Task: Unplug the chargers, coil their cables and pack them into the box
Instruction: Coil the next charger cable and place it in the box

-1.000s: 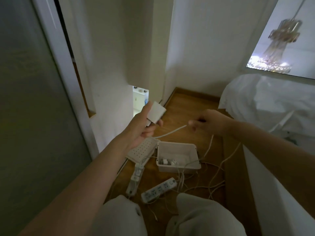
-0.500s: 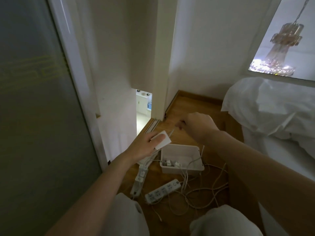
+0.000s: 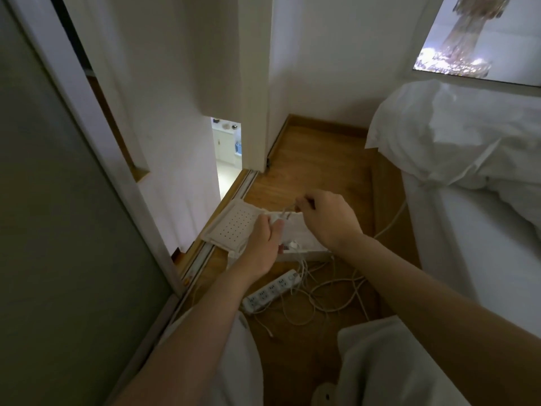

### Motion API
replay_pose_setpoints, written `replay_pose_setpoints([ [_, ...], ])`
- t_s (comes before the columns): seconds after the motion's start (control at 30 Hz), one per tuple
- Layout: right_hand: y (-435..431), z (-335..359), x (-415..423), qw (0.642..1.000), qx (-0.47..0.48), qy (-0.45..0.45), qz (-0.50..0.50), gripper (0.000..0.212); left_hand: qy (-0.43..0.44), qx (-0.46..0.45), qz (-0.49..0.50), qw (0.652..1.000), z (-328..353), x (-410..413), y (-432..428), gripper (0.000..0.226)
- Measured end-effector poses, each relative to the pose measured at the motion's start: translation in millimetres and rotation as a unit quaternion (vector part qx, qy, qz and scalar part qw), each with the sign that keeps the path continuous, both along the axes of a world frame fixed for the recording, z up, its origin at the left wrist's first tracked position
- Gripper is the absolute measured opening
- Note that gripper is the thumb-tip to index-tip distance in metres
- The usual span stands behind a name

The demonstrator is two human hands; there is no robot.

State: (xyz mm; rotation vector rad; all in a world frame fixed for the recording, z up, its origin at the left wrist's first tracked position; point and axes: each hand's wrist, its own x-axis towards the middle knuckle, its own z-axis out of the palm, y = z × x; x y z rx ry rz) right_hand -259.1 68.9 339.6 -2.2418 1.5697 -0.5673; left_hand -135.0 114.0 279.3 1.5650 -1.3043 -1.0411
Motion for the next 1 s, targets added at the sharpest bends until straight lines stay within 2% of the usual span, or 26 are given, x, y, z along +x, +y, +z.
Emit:
replay_pose_setpoints([
  [0.17, 25.9, -18.0, -0.3, 1.0, 0.008, -0.023, 0.014, 0.03, 0.035, 0.019, 0.049, 0.998, -2.9, -8.0, -3.9, 0.03],
  [0.27, 38.2, -30.2, 0.0, 0.999, 0.019, -0.025, 0.044, 0.028, 0.114, 0.04, 0.082, 0.989, -6.8, -9.0, -7.2, 0.032],
  [0.37, 45.5, -44.3, 1.0, 0.993, 0.048, -0.02, 0.103, 0.027, 0.214, 0.07, 0.118, 0.967, -9.1, -5.1, -10.4, 0.045],
  [0.43, 48.0, -54.2, 0.8, 0.987, 0.069, 0.004, 0.144, 0.024, 0.326, 0.102, 0.16, 0.926, -6.2, -1.0, -12.5, 0.043],
  [0.5, 47.3, -65.7, -0.2, 0.979, 0.084, 0.057, 0.175, 0.022, 0.448, 0.129, 0.186, 0.865, -5.1, 4.0, -13.2, 0.038],
  [0.57, 43.6, -74.5, -2.7, 0.972, 0.104, 0.074, 0.196, 0.021, 0.553, 0.125, 0.187, 0.802, -6.8, 8.3, -12.7, 0.046],
  [0.6, 40.9, -76.8, -4.3, 0.969, 0.111, 0.067, 0.209, 0.02, 0.591, 0.117, 0.188, 0.776, -6.5, 9.6, -11.9, 0.046],
  [0.63, 37.0, -78.2, -6.0, 0.966, 0.114, 0.062, 0.226, 0.018, 0.605, 0.115, 0.188, 0.765, -6.0, 11.2, -11.8, 0.043],
  [0.7, 26.4, -80.2, -9.5, 0.956, 0.126, 0.064, 0.257, 0.019, 0.585, 0.12, 0.175, 0.782, -2.6, 11.9, -11.7, 0.03],
  [0.87, 4.4, -92.1, -18.7, 0.939, 0.124, 0.132, 0.291, 0.026, 0.423, 0.133, 0.029, 0.896, -4.0, 15.5, -12.1, 0.03],
  [1.0, -10.8, -109.3, -38.5, 0.953, 0.178, 0.115, 0.217, 0.036, 0.336, 0.158, -0.069, 0.926, -15.7, 27.7, -15.0, 0.033],
])
